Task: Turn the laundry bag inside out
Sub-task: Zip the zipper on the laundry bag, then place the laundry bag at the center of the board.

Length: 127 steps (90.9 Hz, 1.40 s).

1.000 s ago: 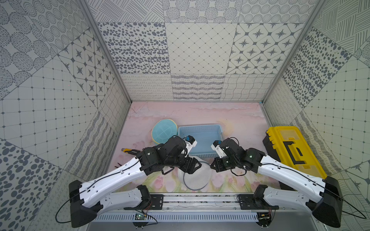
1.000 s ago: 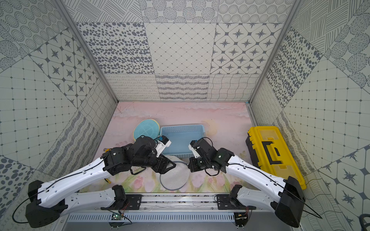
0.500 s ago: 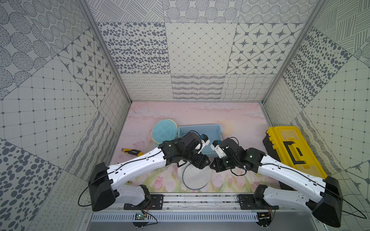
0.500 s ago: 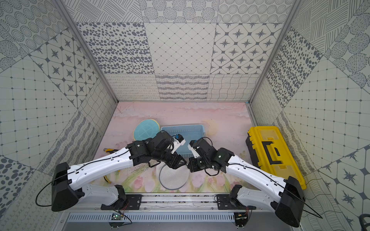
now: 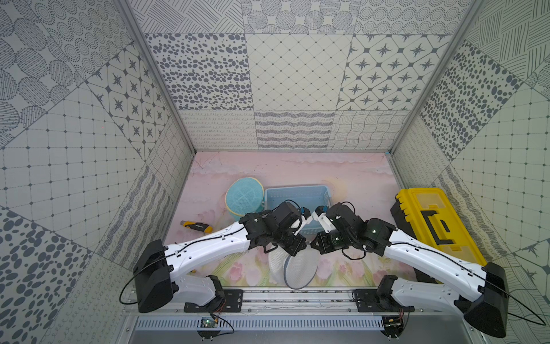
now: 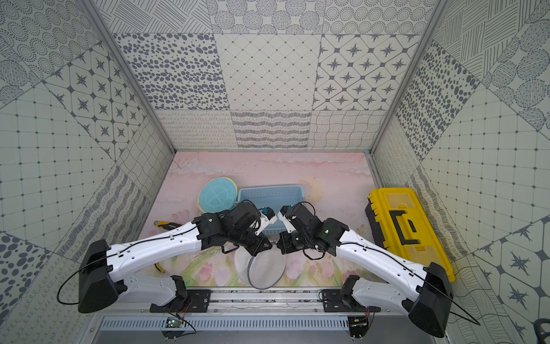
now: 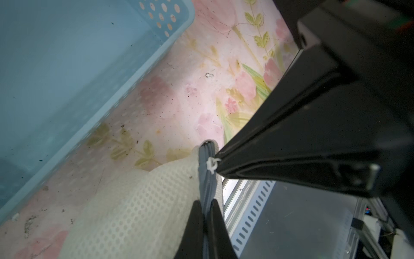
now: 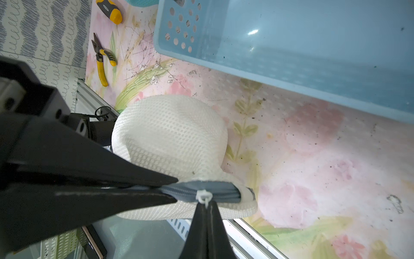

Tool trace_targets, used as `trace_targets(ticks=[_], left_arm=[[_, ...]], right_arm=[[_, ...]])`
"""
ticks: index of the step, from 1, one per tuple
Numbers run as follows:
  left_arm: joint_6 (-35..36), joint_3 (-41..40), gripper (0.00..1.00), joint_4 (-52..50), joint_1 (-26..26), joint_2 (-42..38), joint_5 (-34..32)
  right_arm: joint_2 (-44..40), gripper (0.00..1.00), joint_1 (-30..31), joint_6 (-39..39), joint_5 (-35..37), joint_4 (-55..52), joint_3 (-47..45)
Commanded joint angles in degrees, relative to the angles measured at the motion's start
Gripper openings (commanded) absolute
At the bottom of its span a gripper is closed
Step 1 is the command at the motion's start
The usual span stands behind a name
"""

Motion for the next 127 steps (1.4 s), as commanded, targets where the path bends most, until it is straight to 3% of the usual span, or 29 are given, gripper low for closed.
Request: trace_targets(ticks=[1,35,63,76,88,96,101,108,127], left_arm=[[0.12,-0.5,0.0,0.46,-0.19,-0.47,0.37],[-2.33,-5.53,0.0,2.53,0.67,-8.49,-2.64],[-5.85,-10.44,0.0,4.76,5.78,-16.3,-3.76],[-6.62,-11.67,0.0,6.42,7.7,-17.67,-0.65],[-5.18,-10.59,0.0,7.14,8.05,-16.1,8.56],[-4.32,-9.39,0.0,6.39,8.05,-14.04,14.75],[-3.69,-9.23,0.0,6.52,8.05,-13.48,18.23],[-2.9,-8.97,0.0,7.0,8.04,-13.46,22.6],[-1.7,-8.38,0.0,7.54,8.02,-14.06,27.5]], right_arm=[[-0.68,0.0,0.31,0.61,1.15,1.2,0.74],[-3.33,0.0,-1.72,2.47,1.16,1.2,-5.69],[-4.5,0.0,-1.79,3.24,-1.18,1.3,-9.25],[-4.57,0.0,-1.78,3.28,-1.24,1.5,-9.57],[-5.48,0.0,-1.78,0.96,-2.73,4.3,-8.56],[-8.73,0.45,-1.79,-1.44,-3.72,7.72,-8.2],[-10.62,0.6,-2.02,-4.05,-3.14,7.79,-7.55],[-11.63,0.65,-2.43,-6.77,-5.0,7.68,-7.1],[-8.94,0.64,-2.15,-10.2,-14.96,8.79,-7.26]])
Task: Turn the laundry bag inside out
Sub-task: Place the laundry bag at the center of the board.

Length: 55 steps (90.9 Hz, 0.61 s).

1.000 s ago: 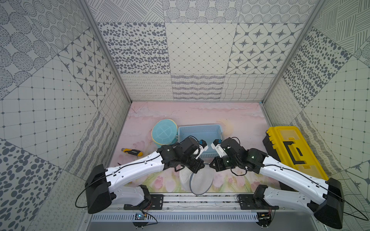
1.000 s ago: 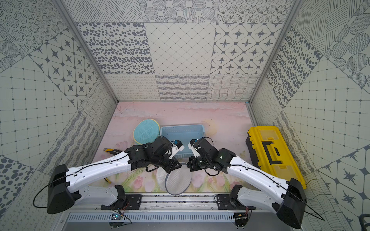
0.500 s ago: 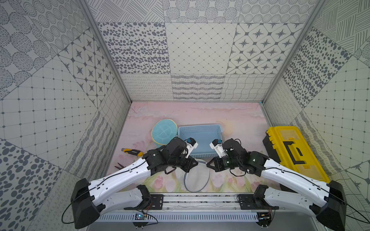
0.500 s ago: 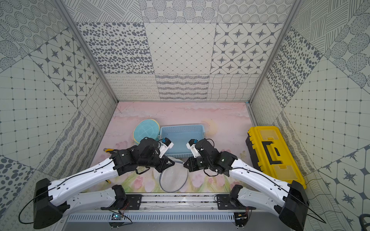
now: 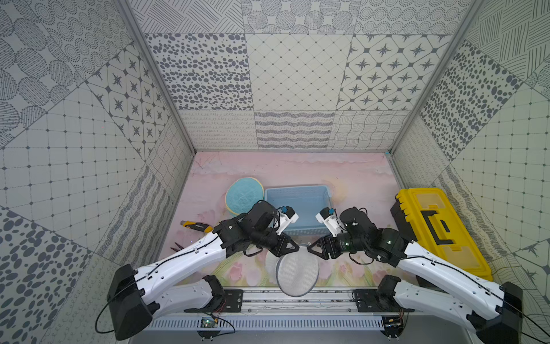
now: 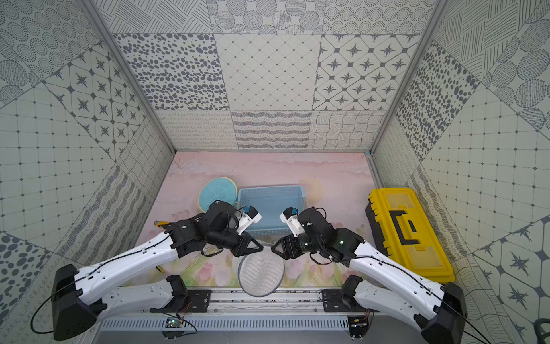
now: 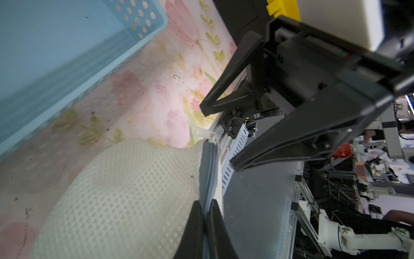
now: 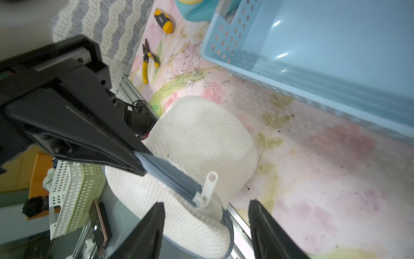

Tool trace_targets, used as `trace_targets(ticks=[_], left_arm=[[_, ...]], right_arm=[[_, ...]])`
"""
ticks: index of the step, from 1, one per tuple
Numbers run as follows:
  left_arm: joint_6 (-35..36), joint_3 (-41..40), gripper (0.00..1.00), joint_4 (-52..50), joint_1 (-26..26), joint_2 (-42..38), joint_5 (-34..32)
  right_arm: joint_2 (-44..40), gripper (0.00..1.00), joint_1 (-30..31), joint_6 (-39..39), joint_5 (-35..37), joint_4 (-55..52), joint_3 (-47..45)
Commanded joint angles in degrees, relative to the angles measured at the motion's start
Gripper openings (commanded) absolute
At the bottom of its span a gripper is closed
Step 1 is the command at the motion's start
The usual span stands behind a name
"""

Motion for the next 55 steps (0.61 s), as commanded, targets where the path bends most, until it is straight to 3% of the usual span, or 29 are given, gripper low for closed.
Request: trace_targets(ticks=[1,16,19,25,32,38,47,55], left_arm=[[2.5,1.17,0.0,2.74,0.49,-0.25,10.94],[1.6,1.24,0.0,5.08,0.51,-0.65,12.09],[1.33,1.31,0.0,5.54,0.47,-0.66,12.17],[0.89,1.72,0.0,5.51,0.5,-0.18,11.24],[-0.2,2.39,0.0,2.74,0.54,0.32,6.06],[-2.27,2.5,0.22,-1.1,0.77,0.43,-2.35],[-5.51,1.36,0.41,-4.49,1.56,-1.43,-11.44],[-8.43,-0.91,0.53,-3.44,1.58,-6.62,-15.7]], right_arm=[[0.44,0.64,0.12,-3.88,-6.29,1.01,0.26],[1.6,0.6,0.61,-4.26,-9.75,1.38,0.41],[2.15,0.54,1.15,-4.14,-10.11,1.92,0.37],[2.76,0.31,1.46,-3.47,-10.59,3.0,0.21],[3.34,0.07,1.39,-2.37,-8.94,3.77,-0.14],[4.2,0.0,1.46,-1.57,-6.89,3.85,-0.16],[6.1,0.0,1.23,0.52,-0.38,3.64,-0.59],[8.05,0.0,0.44,2.81,4.38,3.6,-1.94]])
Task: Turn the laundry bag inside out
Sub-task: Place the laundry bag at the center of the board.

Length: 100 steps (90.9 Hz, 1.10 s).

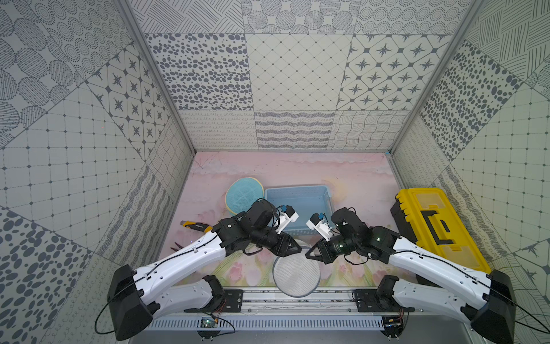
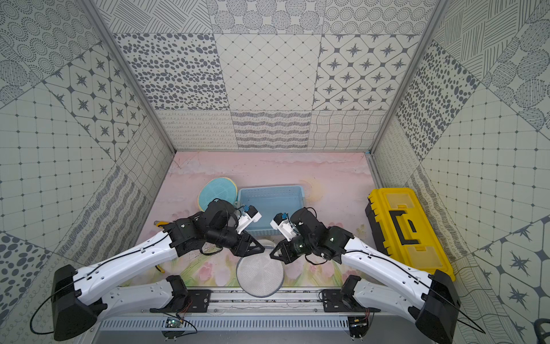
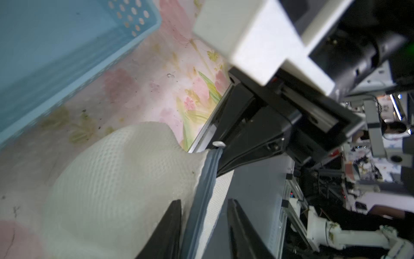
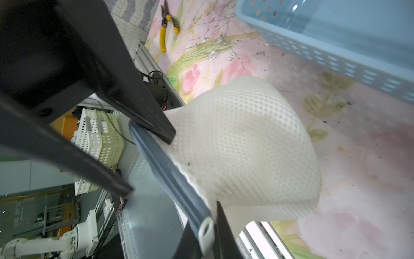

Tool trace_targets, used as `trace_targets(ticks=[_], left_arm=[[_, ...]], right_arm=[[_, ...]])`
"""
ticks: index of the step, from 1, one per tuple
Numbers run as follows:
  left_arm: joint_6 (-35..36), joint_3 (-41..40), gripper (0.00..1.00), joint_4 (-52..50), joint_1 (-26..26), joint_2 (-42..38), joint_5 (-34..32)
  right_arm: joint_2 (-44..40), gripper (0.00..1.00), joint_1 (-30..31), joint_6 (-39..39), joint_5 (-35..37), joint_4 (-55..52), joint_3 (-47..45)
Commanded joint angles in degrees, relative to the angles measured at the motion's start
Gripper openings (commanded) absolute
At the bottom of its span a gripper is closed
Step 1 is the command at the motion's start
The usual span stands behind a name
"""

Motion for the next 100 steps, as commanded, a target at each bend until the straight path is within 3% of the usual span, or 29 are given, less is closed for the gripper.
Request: trace_targets(ticks=[1,10,24,40,83,90,95,100], left_arm=[[-6.55,-2.19,0.54,-1.48,0.87,-6.12,-13.86],[-8.33,-5.19,0.53,-0.06,0.88,-9.74,-13.46],[-9.49,-7.25,0.47,-0.94,0.72,-7.97,-10.74],[-10.79,-8.99,0.49,1.39,0.22,-6.56,-11.65],[-11.02,-8.44,0.53,1.38,0.24,-6.7,-14.73],[-10.76,-8.0,0.55,0.32,0.19,-7.16,-15.65],[-10.78,-7.91,0.59,-0.21,0.24,-7.63,-16.0],[-10.73,-7.81,0.62,-0.61,0.24,-8.16,-16.26]], right_arm=[[2.24,0.0,-0.86,3.79,9.67,1.6,-2.3],[3.56,0.0,-1.34,5.73,12.56,5.8,-6.52],[7.33,0.0,-2.2,7.28,16.4,12.87,-11.95],[9.19,0.0,-3.22,9.98,19.82,17.4,-17.22],[9.45,0.0,-4.41,11.79,24.56,20.84,-17.92],[6.9,0.18,-4.45,12.18,24.89,19.61,-17.73],[4.31,0.42,-4.48,12.5,25.63,18.08,-17.54],[1.11,0.52,-4.47,12.97,26.71,16.22,-17.73]])
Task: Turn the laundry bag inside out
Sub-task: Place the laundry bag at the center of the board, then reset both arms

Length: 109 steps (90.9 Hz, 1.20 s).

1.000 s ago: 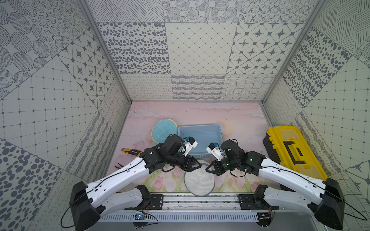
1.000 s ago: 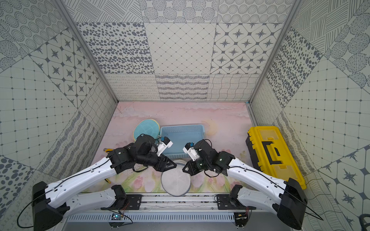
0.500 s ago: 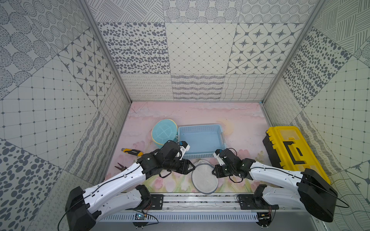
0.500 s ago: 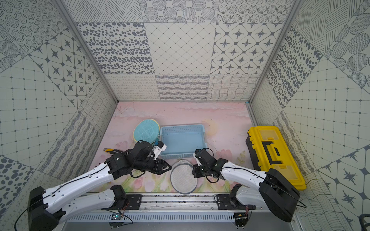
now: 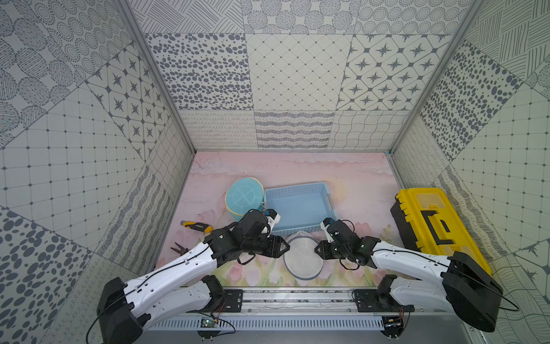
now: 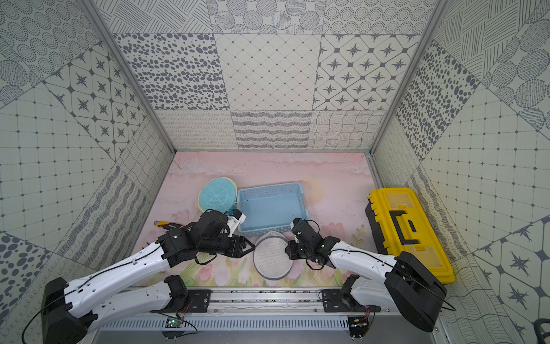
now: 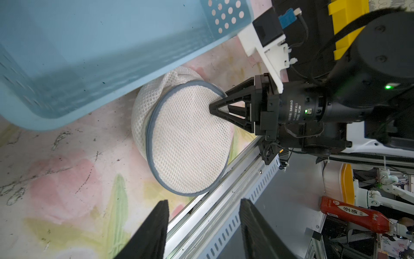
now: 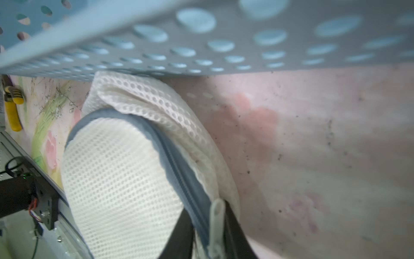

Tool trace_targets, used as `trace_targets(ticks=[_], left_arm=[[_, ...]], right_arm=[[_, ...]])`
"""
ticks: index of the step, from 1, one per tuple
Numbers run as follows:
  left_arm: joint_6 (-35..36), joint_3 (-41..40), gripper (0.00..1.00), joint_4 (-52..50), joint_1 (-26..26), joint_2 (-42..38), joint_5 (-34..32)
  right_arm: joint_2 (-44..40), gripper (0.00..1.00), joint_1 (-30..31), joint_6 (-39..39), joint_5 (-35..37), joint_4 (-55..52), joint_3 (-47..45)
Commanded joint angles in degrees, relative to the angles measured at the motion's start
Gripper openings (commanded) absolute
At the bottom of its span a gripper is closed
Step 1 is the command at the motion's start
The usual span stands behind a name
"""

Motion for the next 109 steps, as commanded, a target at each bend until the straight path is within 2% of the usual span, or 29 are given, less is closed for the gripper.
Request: trace_targets(ticks=[1,18,28,34,42,54,60,65,69,78,84,93,100,109], left_arm=[[0.05,1.13,0.62,-0.8,-0.24,-1.32,-2.64],[0.56,1.8,0.72,-3.56,-0.24,-3.0,-4.85],[0.39,1.86,0.8,-5.06,-0.16,-4.36,-6.71],[0.26,2.05,0.89,-6.26,-0.17,-5.17,-7.78],[0.18,2.28,0.94,-8.93,-0.2,-6.97,-9.63],[-1.14,1.22,0.98,-11.24,-0.21,-12.41,-15.31],[-1.5,0.59,0.99,-10.8,-0.16,-14.99,-20.37],[-2.38,1.2,0.99,-11.07,-0.18,-16.01,-27.73],[-1.1,2.23,0.99,-10.75,-0.16,-16.01,-31.58],[6.72,5.74,0.99,-8.34,-0.19,-12.78,-39.22],[11.87,8.73,0.99,-7.1,0.02,-8.34,-47.62],[24.25,9.04,0.99,2.61,2.17,-1.89,-57.31],[30.05,6.72,0.99,11.54,7.44,2.14,-58.35],[24.65,5.07,0.99,12.64,17.23,5.38,-54.73]], right_arm=[[-5.91,0.54,-0.24,0.71,4.27,-2.91,0.22],[-15.46,0.78,-0.21,1.61,8.39,-11.67,0.47],[-19.45,0.86,-0.29,2.9,11.79,-16.31,0.4],[-22.02,0.89,-0.24,3.25,12.78,-17.74,0.14],[-25.92,0.91,-0.29,2.8,13.73,-18.01,-0.4],[-30.91,0.91,-0.29,2.12,17.58,-18.88,-0.23],[-33.33,0.96,-0.28,2.11,20.08,-18.85,-0.04],[-34.32,0.97,-0.29,1.45,21.69,-18.8,0.84],[-34.22,0.97,-0.29,0.15,22.84,-18.68,2.02],[-31.31,0.97,-0.27,-4.25,25.37,-18.67,6.98],[-26.88,0.97,-0.52,-6.91,26.5,-18.47,10.8],[-20.6,0.97,-1.94,-10.12,27.76,-17.98,15.58],[-17.1,0.97,-3.67,-11.7,28.55,-17.8,17.93],[-15.52,0.97,-6.08,-12.7,29.27,-16.9,18.28]])
